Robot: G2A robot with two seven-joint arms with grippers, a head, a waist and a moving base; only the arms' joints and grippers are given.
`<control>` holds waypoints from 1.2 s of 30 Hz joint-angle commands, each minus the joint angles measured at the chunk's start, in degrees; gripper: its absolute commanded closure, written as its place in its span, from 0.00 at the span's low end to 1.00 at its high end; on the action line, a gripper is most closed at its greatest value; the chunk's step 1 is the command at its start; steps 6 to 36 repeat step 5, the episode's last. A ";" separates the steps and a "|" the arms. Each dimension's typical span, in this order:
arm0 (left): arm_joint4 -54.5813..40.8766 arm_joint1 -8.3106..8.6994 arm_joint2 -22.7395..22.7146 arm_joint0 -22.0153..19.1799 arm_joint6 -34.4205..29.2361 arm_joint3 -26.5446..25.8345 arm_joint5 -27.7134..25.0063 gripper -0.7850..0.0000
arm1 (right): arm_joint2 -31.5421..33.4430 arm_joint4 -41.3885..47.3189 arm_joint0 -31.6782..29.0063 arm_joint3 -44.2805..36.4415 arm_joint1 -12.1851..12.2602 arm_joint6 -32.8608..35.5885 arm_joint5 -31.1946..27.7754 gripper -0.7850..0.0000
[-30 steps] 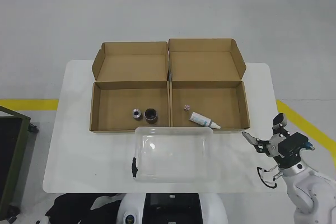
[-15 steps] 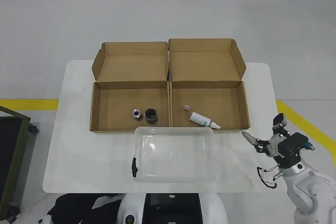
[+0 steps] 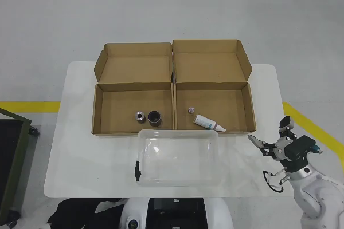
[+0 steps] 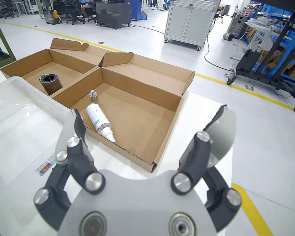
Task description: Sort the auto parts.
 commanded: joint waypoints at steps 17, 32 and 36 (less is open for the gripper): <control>0.00 0.00 0.00 0.00 0.00 0.00 0.00 0.00 | 0.00 0.00 0.00 0.00 0.00 0.00 0.00 0.00; 0.00 0.00 0.00 0.00 0.00 0.00 0.00 0.00 | 0.00 0.00 0.00 0.00 0.00 0.00 0.00 0.00; 0.00 0.00 0.00 0.00 0.00 0.00 0.00 0.00 | 0.00 0.00 0.00 0.00 0.00 0.00 0.00 0.00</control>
